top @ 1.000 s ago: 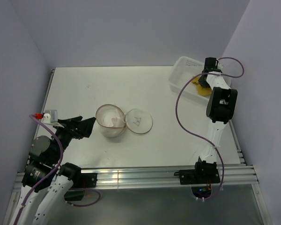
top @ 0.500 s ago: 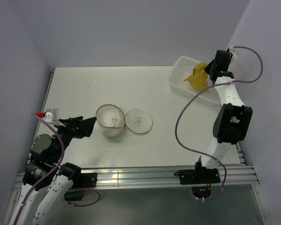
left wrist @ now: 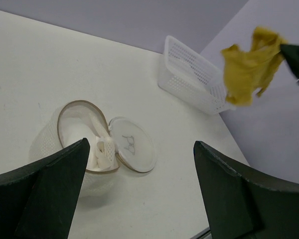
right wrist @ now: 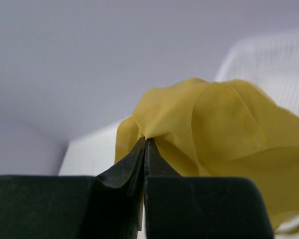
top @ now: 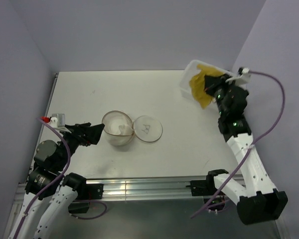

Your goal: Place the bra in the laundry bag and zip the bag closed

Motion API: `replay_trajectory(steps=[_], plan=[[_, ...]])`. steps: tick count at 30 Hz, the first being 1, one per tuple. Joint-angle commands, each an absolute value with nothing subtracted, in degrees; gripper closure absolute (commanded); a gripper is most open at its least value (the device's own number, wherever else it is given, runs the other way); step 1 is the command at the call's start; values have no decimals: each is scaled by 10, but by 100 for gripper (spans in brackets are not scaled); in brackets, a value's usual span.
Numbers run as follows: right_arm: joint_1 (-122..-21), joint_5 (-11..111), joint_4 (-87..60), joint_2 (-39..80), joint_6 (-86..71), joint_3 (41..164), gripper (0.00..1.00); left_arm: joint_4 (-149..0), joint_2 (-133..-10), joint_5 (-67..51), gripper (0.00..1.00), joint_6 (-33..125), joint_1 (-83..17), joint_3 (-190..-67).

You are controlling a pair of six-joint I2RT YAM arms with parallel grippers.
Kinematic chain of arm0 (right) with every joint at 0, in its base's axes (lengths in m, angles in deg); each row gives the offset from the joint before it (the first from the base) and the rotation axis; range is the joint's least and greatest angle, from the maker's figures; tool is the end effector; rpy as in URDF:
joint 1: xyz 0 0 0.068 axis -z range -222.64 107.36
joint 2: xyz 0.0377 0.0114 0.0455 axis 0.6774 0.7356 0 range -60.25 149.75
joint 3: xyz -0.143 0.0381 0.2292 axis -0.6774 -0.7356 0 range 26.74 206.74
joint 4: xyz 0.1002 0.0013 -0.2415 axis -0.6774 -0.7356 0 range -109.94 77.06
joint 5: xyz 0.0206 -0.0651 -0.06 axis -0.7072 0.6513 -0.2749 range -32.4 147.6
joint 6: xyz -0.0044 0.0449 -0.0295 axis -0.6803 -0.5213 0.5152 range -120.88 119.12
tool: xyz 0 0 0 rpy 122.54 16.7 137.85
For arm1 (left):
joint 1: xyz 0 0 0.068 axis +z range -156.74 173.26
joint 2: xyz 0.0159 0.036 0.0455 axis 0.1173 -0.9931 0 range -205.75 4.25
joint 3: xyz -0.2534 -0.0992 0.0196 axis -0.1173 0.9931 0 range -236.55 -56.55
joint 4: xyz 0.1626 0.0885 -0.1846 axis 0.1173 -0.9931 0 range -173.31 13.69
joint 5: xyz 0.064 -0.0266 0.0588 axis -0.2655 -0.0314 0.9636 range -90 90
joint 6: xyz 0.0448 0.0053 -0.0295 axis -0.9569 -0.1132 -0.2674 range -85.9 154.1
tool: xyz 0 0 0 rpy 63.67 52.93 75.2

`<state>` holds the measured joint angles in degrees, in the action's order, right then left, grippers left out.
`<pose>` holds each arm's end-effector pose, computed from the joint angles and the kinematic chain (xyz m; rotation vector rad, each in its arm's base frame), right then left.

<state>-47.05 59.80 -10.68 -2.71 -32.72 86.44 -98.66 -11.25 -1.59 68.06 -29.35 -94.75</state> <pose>0.2295 0.0163 0.4140 0.3890 1.4615 0.4806 0.0716 -0.0309 0.3346 -0.1378 1.6152 -0.7924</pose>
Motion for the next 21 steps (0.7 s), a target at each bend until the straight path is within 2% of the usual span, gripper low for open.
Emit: replay_trajectory(steps=[1,4,5,8,12,14,18,21], plan=[[-525,636,-57,-104,-396,692,100,-935,-152,-75,9,688,-291,-946],[-543,659,-78,-155,-425,606,41,-903,-191,-139,11,698,-291,-952],[-543,661,-123,-161,-411,602,17,-886,-200,-152,11,707,-290,-955],[-544,675,-184,-200,-376,601,14,-849,-233,-188,14,732,-291,-952],[-543,668,-193,-259,-368,574,18,-795,-281,-200,18,759,-325,-942],[-544,672,-197,-263,-367,569,22,-779,-324,-153,26,757,-359,-943],[-544,683,-208,-295,-371,555,25,-744,-440,-67,32,739,-498,-972],[-544,729,-234,-353,-367,553,29,-708,-563,-21,36,731,-558,-1001]])
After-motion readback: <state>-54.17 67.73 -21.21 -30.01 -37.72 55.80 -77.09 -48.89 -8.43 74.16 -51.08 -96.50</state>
